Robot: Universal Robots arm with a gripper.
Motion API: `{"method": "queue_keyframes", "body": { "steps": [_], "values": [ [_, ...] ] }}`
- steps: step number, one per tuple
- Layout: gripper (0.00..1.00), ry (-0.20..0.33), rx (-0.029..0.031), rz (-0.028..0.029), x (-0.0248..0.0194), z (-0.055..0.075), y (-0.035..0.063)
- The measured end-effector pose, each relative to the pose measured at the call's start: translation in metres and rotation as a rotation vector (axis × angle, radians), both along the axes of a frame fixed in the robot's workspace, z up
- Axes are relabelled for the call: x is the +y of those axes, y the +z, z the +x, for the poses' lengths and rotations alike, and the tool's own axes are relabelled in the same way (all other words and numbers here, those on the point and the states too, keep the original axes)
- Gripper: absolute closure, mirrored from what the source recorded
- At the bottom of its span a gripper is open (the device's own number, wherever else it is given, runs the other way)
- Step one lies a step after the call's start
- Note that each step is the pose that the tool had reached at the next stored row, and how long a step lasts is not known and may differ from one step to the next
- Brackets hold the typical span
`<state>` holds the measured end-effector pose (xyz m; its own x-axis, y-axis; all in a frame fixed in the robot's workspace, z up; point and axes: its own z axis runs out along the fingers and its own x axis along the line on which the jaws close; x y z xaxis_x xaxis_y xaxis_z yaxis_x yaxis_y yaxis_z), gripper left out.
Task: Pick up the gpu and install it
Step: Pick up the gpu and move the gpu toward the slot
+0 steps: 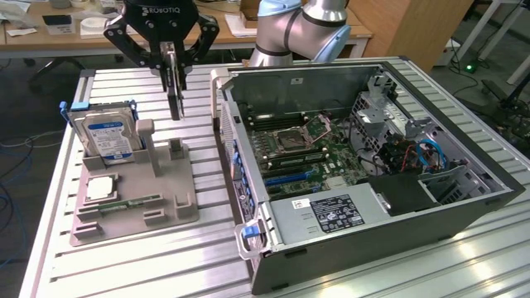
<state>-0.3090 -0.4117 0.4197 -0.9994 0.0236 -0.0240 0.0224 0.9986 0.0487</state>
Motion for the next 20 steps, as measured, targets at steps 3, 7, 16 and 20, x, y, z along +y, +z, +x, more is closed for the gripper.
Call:
{"method": "queue_keyframes", "body": {
  "steps": [3, 7, 16, 20],
  "values": [
    [0.72, 0.0, 0.0, 0.0, 0.0, 0.002, 0.0],
    [0.72, 0.0, 0.0, 0.0, 0.0, 0.005, 0.0],
    [0.72, 0.0, 0.0, 0.0, 0.0, 0.01, 0.0],
    [0.72, 0.0, 0.0, 0.0, 0.0, 0.012, 0.0]
  ]
}}
